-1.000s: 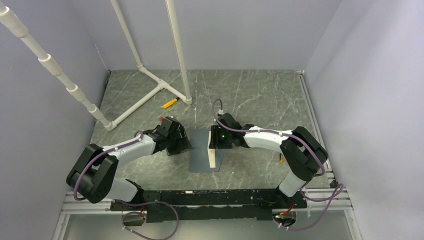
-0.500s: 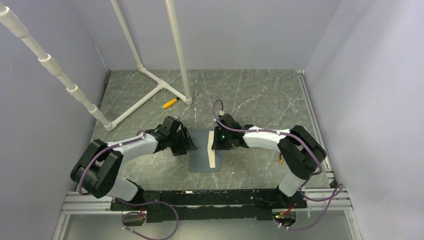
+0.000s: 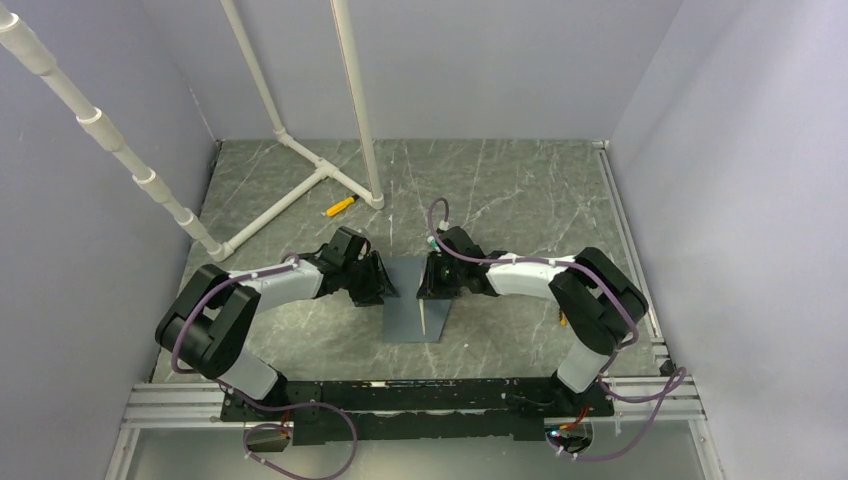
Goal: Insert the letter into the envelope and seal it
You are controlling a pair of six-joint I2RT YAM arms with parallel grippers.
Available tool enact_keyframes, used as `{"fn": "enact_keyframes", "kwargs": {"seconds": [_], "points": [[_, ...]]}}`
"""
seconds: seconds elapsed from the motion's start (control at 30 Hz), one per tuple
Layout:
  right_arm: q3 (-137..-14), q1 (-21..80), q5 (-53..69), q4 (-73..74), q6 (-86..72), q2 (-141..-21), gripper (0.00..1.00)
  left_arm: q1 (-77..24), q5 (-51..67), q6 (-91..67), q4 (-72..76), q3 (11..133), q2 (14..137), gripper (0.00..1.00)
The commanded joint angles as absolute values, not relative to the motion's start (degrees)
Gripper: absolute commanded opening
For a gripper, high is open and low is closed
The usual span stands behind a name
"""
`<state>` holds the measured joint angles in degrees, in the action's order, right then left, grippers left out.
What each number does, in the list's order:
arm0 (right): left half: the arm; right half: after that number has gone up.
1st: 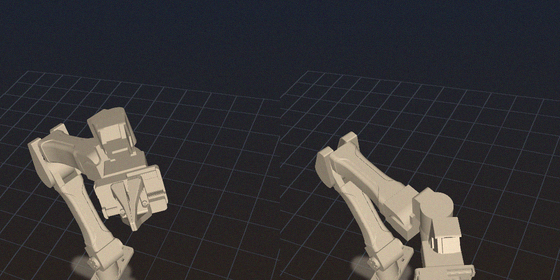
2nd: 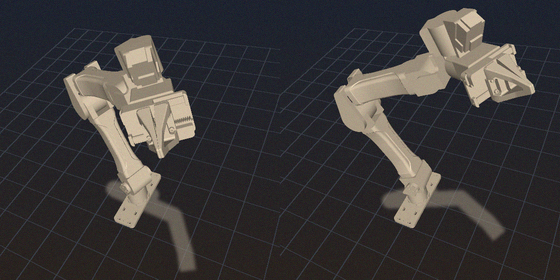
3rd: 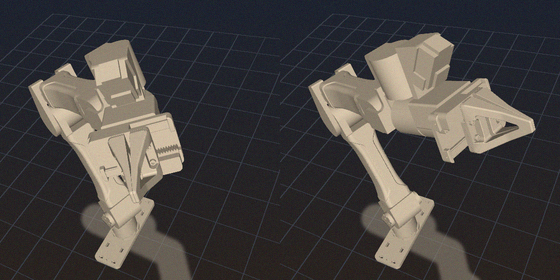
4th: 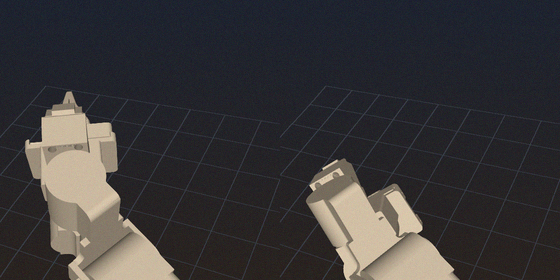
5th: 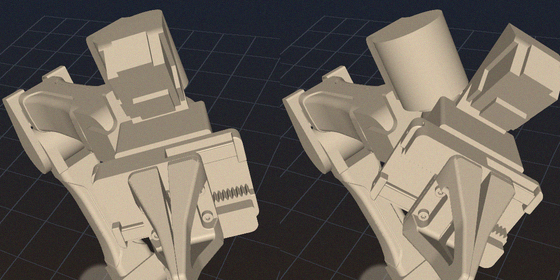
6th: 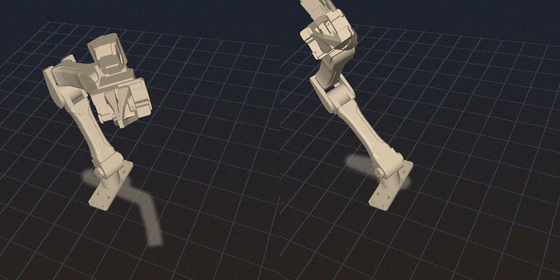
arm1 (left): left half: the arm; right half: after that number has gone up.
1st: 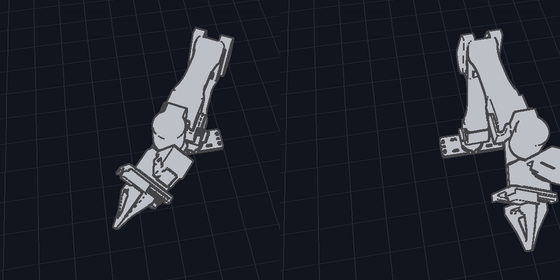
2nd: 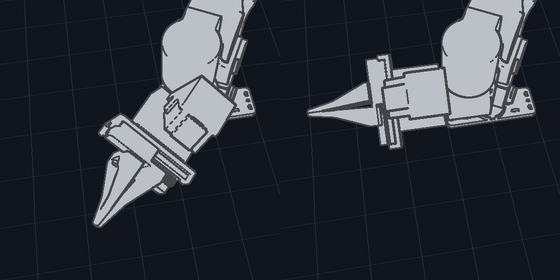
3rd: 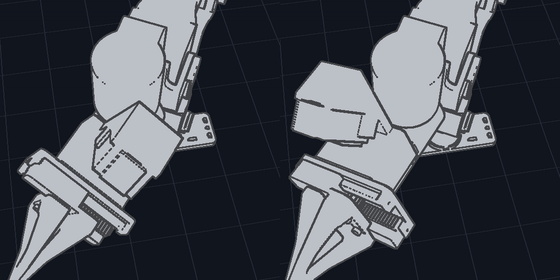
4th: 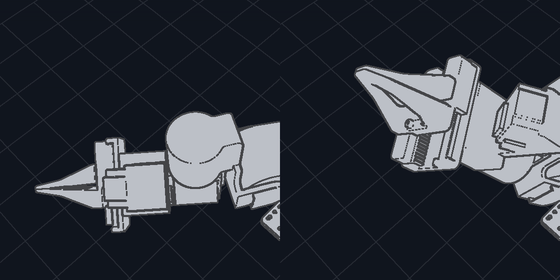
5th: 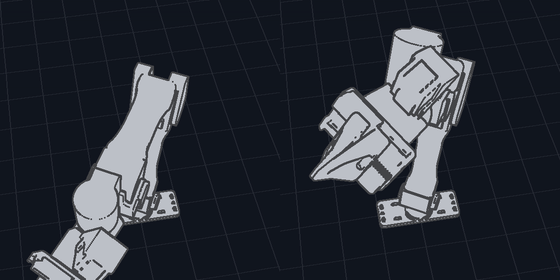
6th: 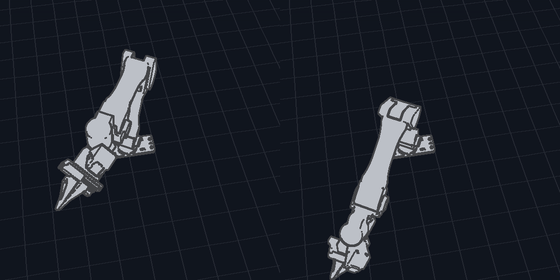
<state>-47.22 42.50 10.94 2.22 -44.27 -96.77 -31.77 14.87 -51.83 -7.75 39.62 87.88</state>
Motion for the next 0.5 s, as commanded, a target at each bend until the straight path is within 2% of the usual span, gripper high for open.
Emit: {"fn": "enact_keyframes", "kwargs": {"seconds": [0.0, 0.47], "points": [[-46.11, 42.73, 13.57, -1.58, -45.58, -98.86, 0.23, -32.30, 11.17, -50.26, -12.25, 37.02, 90.74, 0.52], [-41.57, 41.56, 18.16, -8.66, -50.57, -98.05, 0.29, -32.32, 12.38, -52.67, -9.72, 35.22, 88.90, 0.52]]}}
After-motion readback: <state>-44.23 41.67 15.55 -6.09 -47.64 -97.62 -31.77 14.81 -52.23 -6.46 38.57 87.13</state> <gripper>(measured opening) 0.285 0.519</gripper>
